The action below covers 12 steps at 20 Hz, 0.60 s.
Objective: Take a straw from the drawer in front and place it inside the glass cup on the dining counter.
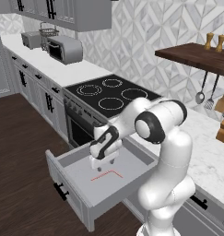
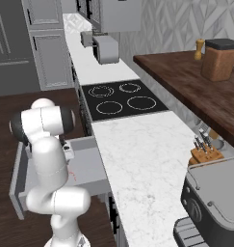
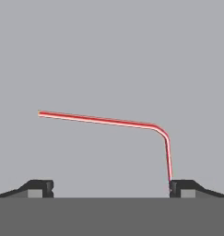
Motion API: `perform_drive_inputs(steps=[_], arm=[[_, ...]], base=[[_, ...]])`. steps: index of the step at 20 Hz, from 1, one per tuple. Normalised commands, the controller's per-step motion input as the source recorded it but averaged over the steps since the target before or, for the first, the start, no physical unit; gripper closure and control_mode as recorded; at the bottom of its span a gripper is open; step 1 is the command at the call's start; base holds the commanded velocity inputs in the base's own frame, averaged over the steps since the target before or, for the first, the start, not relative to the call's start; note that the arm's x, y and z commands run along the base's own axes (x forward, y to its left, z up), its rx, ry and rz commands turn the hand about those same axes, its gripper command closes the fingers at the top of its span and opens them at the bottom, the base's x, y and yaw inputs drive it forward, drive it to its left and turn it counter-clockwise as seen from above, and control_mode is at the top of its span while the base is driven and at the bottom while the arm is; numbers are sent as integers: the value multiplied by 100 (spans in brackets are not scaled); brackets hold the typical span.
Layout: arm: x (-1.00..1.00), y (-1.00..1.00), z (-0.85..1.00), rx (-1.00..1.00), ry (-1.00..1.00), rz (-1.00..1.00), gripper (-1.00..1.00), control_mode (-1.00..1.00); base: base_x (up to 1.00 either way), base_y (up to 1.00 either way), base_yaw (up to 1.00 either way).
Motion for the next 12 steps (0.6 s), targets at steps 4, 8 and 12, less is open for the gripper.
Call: perform_drive_inputs(steps=[4,8,12], arm=[[11,-46,-10,0,0,18,-100,-100],[18,-24,-32,0,1,18,-100,-100],[19,-15,-41,0,3,20,-100,-100]], base=[[0,0,0],[0,0,0],[0,0,0]])
